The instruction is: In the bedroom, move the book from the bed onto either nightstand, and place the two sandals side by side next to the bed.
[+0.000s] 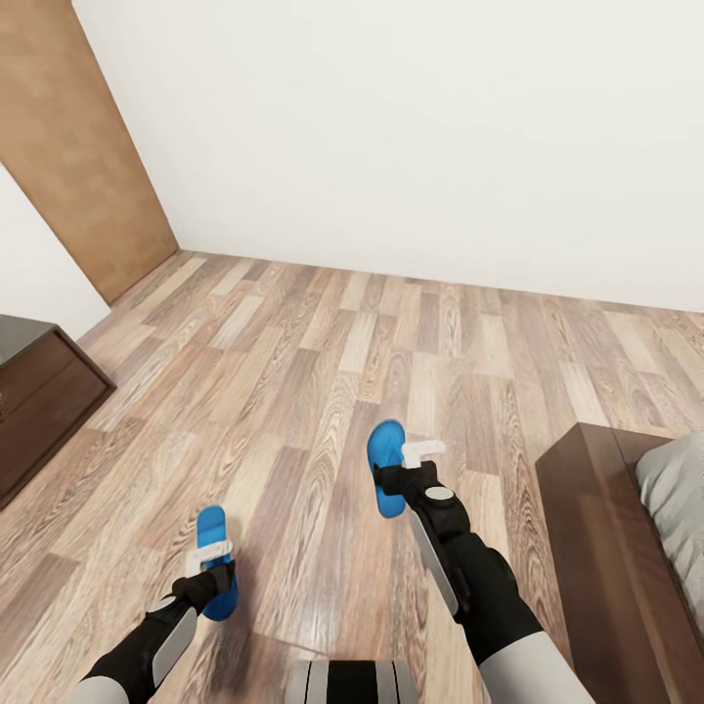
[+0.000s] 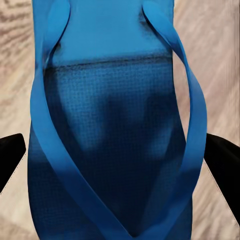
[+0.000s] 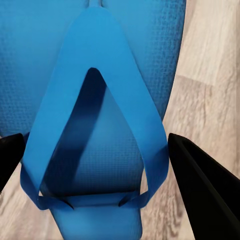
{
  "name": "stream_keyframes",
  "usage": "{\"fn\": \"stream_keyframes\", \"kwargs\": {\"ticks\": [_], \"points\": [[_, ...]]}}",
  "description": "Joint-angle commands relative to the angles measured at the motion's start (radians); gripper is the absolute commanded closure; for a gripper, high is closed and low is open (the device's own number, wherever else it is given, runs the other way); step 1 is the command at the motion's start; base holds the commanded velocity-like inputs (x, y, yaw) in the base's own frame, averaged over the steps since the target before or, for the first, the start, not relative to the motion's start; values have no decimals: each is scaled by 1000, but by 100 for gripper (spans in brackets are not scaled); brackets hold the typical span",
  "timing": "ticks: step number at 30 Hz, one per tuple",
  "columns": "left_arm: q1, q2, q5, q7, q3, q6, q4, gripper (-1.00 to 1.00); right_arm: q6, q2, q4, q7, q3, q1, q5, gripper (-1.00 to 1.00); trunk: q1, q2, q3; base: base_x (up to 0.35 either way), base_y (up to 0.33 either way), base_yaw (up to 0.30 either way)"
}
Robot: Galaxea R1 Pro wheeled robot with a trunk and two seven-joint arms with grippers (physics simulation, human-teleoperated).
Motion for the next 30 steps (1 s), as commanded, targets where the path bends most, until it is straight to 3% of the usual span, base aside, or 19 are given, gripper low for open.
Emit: {"fn": "stream_keyframes", "kwargs": {"ticks": [1, 30], "points": [[0, 2, 9, 6, -8, 2, -2, 100, 4, 0, -1, -6, 2, 0, -2, 100, -1, 0, 3, 0, 0, 0], [0, 2, 6, 6, -8, 1, -2, 100, 7, 1, -1, -5, 3, 0, -2, 100, -14, 7, 115, 0, 0, 0]]}}
